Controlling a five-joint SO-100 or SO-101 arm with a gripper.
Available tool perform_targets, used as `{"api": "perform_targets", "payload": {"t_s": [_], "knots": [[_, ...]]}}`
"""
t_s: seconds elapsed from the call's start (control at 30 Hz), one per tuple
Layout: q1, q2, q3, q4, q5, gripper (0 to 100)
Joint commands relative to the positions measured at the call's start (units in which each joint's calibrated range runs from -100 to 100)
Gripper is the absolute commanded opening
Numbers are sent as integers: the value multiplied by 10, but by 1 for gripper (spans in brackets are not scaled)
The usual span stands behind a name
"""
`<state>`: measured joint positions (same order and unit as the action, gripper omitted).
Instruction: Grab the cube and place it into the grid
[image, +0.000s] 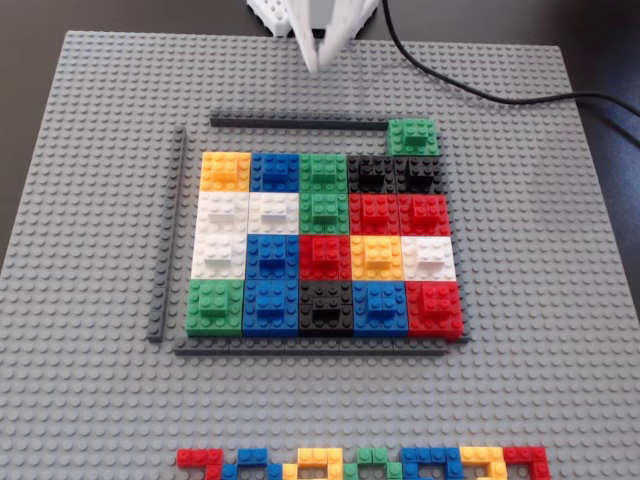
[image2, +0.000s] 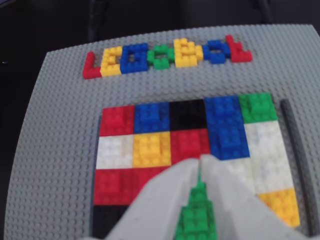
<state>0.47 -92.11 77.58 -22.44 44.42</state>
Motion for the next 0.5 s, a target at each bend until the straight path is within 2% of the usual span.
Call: {"api": "perform_targets", "payload": {"t_s": [0.0,0.47], "knots": [[-4,-38,31,-38,9,0],[2,-78,139,-41,-6,0]]}}
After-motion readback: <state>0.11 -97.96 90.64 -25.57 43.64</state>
